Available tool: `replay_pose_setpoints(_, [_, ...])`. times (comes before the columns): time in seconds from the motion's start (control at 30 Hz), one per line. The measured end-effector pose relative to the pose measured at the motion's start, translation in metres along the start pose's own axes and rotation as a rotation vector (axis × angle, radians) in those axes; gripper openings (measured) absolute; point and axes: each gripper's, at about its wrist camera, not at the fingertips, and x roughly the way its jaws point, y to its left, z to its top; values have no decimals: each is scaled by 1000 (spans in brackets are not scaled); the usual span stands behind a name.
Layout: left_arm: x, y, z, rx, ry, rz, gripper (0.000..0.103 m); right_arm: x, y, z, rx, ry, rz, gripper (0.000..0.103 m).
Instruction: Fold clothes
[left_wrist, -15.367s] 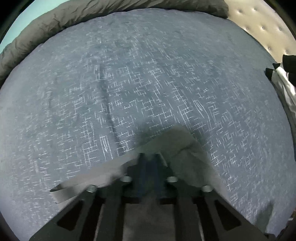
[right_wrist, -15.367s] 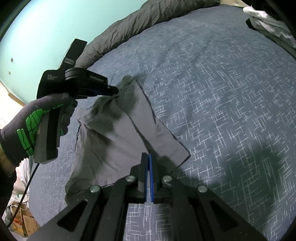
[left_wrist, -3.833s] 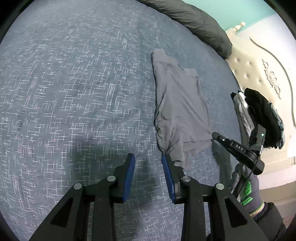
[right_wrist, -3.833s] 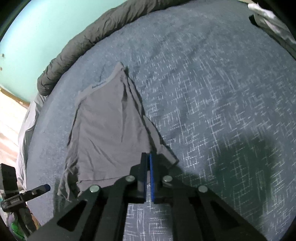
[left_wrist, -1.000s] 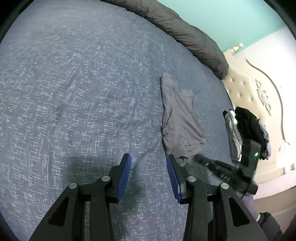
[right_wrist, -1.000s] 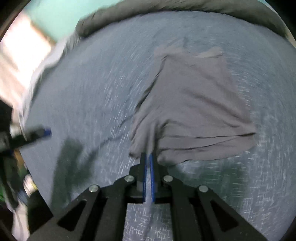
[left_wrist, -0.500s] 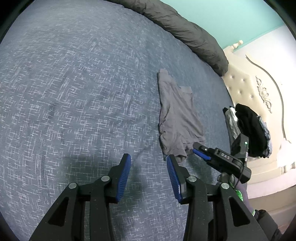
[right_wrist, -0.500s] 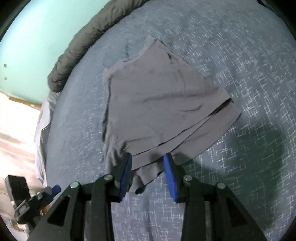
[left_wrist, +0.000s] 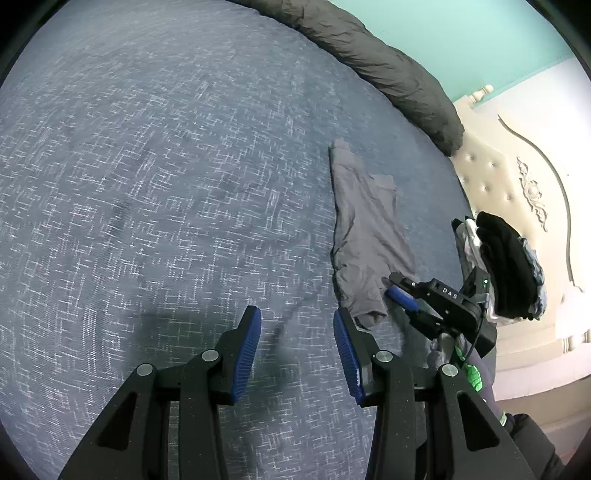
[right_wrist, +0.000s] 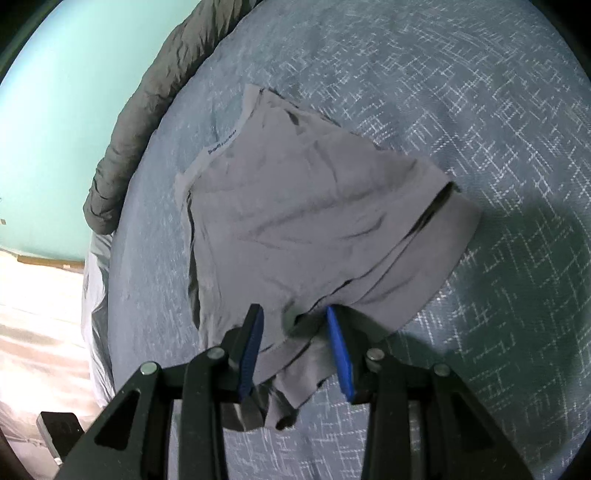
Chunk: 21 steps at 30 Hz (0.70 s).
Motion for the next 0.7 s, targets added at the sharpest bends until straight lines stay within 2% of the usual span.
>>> replay_pose_setpoints(0.1, [-1,0,-1,0,0,0,44,8,8,3,-7,-5,6,35])
replay_pose_setpoints(0.17, [0,0,-1,0,1,1,45,12,10,6,-30,7,-5,26])
replay_pose_setpoints(0.2, [0,0,-1,-1,2,1,45,14,11,8,-40,9,-15,18])
replay_pose_setpoints(0.33, [1,-1,-1,5,6,2,45,10,18,12,-76,-7,-19,3])
replay_pose_setpoints(0.57, [7,-6,-5,11,18,-5,45,-13,37,28,-141,-42,-25,2])
replay_pose_setpoints(0.7, [10,-9,-8,13,24,-8,45,-22,41,40,-142,-60,-63,2])
